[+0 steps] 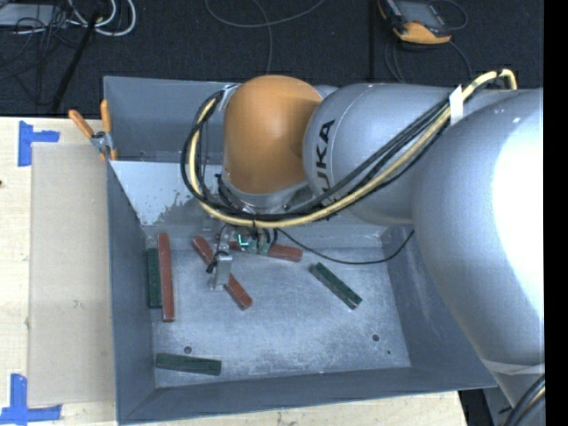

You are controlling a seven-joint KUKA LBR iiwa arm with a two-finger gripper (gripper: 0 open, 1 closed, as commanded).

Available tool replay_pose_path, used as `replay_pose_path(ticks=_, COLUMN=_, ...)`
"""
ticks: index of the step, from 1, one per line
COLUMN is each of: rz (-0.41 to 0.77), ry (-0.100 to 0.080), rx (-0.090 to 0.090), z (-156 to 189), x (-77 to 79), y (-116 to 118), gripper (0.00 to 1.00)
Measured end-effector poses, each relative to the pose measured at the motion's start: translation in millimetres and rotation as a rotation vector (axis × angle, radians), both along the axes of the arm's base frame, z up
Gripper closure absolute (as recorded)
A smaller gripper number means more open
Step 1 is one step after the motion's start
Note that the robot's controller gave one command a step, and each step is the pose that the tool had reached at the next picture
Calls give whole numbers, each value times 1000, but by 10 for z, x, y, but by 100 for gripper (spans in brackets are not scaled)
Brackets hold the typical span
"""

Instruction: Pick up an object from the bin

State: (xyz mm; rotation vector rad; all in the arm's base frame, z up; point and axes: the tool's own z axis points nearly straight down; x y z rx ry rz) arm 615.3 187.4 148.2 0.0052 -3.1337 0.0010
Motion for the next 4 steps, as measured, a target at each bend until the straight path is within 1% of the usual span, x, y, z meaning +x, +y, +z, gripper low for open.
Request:
replay_pose_path(ticks=1, rz=-67, ry=-5, rx=0, z=-772, x=-110, y=-384, gripper=0)
replay_pose_path(ticks=2, rz=66, ry=-18, rx=3, z=1044, x=-7, y=-325, gripper=0)
replay_pose_path(ticks=3, rz=-164, ry=-2, rx=-1, z=131, x=-158, y=-484, gripper=0)
replay_pose_path(ticks=4, rz=-135, ry=-16, rx=2, z=-797, x=-86, y=-443, gripper=0)
